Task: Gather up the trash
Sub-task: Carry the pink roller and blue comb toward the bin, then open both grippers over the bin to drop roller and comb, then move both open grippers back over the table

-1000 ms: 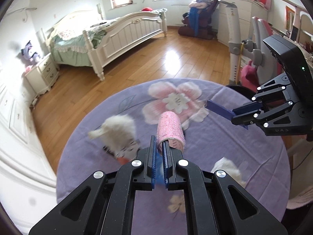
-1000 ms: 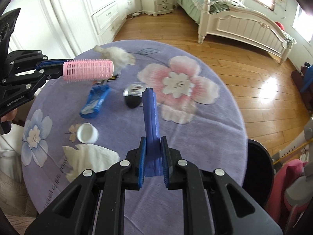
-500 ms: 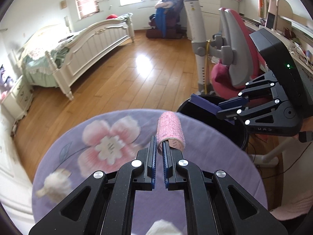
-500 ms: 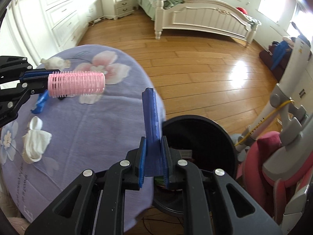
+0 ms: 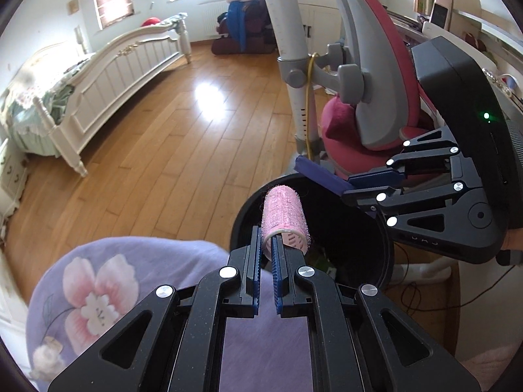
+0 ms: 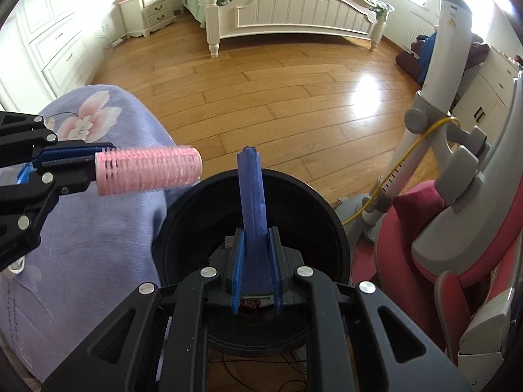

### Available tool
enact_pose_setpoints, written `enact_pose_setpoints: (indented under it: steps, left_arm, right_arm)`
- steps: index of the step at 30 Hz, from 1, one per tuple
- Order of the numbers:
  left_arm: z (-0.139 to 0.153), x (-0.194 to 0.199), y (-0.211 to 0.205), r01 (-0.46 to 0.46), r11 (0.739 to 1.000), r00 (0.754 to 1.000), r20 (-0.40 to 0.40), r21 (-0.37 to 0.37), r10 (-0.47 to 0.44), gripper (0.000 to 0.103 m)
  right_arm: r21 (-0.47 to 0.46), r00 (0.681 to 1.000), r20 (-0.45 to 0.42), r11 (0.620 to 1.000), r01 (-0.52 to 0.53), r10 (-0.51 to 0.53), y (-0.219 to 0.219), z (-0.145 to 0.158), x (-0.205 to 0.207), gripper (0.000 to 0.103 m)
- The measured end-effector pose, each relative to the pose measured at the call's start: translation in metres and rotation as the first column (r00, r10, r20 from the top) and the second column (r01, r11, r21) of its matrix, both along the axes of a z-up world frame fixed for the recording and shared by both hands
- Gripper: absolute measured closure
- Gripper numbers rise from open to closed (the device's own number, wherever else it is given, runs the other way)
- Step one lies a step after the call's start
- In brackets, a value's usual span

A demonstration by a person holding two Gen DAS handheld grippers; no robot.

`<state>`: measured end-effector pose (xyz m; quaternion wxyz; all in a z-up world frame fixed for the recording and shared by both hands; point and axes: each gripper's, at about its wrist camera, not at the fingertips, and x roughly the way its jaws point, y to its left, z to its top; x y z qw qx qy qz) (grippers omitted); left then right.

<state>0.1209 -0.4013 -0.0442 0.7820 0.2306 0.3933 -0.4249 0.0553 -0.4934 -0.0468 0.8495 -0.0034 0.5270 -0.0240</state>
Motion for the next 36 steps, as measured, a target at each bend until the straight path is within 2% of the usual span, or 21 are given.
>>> enact_pose_setpoints:
  steps: [3, 4, 5, 6, 7, 8, 9, 10, 17, 20, 24, 29, 33, 36]
  left_arm:
    - [-0.006, -0.001, -0.014, -0.005, 1.0, 1.0, 0.003, 0.026, 0.005, 0.095]
    - [-0.008, -0.001, -0.018, -0.009, 0.999, 1.0, 0.005, 0.037, 0.009, 0.089]
    - [-0.01, -0.002, -0.022, -0.013, 0.999, 1.0, 0.01, 0.052, 0.013, 0.084]
    - [-0.011, -0.003, -0.024, -0.017, 0.998, 1.0, 0.021, 0.052, 0.016, 0.075]
    - [-0.01, -0.004, -0.025, -0.02, 0.998, 0.999, 0.03, 0.051, 0.019, 0.063]
    - [-0.01, -0.004, -0.025, -0.023, 0.999, 0.999, 0.035, 0.046, 0.022, 0.057]
    - [-0.008, -0.005, -0.025, -0.027, 0.999, 0.999, 0.04, 0.03, 0.026, 0.048]
    - [-0.006, -0.005, -0.023, -0.029, 0.999, 0.999, 0.042, 0.02, 0.028, 0.047]
    - [0.006, -0.007, -0.007, -0.036, 0.999, 0.999, 0.041, -0.01, 0.036, 0.047]
    - [0.013, -0.01, 0.016, -0.074, 0.997, 0.996, 0.051, -0.027, 0.075, 0.047]
    - [0.019, -0.017, 0.065, -0.175, 0.984, 0.98, 0.098, -0.016, 0.176, 0.047]
    - [0.023, -0.018, 0.146, -0.325, 0.946, 0.94, 0.112, 0.004, 0.323, 0.047]
    - [0.018, -0.019, 0.214, -0.445, 0.894, 0.891, 0.126, 0.06, 0.435, 0.047]
    - [0.016, -0.017, 0.258, -0.522, 0.85, 0.851, 0.122, 0.073, 0.511, 0.047]
  right_arm:
    - [-0.009, 1.0, -0.016, 1.0, 0.022, -0.023, -0.009, -0.004, 0.002, 0.083]
    - [-0.015, 0.999, -0.021, 0.999, 0.034, -0.035, -0.012, -0.006, 0.002, 0.08]
    - [-0.016, 0.999, -0.022, 0.999, 0.045, -0.046, -0.014, -0.007, 0.002, 0.066]
    - [-0.02, 0.998, -0.023, 0.998, 0.057, -0.057, -0.016, -0.008, 0.002, 0.046]
    - [-0.035, 0.997, -0.018, 0.997, 0.069, -0.069, -0.017, -0.007, 0.001, 0.038]
    - [-0.052, 0.997, -0.007, 0.996, 0.074, -0.074, -0.017, -0.007, 0.001, 0.03]
    - [-0.059, 0.997, 0.001, 0.996, 0.074, -0.074, -0.02, -0.006, 0.0, 0.03]
    - [-0.057, 0.997, 0.002, 0.996, 0.073, -0.073, -0.02, -0.005, 0.0, 0.03]
    - [-0.052, 0.998, 0.011, 0.996, 0.07, -0.069, -0.019, 0.0, 0.0, 0.03]
    - [-0.038, 0.999, 0.017, 0.998, 0.042, -0.041, -0.007, 0.004, -0.001, 0.03]
    - [-0.016, 0.999, 0.042, 1.0, -0.02, 0.021, 0.021, 0.012, 0.002, 0.03]
    - [0.01, 0.989, 0.064, 0.991, -0.136, 0.135, 0.075, 0.017, 0.01, 0.03]
    - [0.042, 0.969, 0.059, 0.97, -0.241, 0.238, 0.127, 0.014, 0.016, 0.03]
    - [0.056, 0.95, 0.058, 0.949, -0.309, 0.306, 0.172, 0.011, 0.024, 0.031]
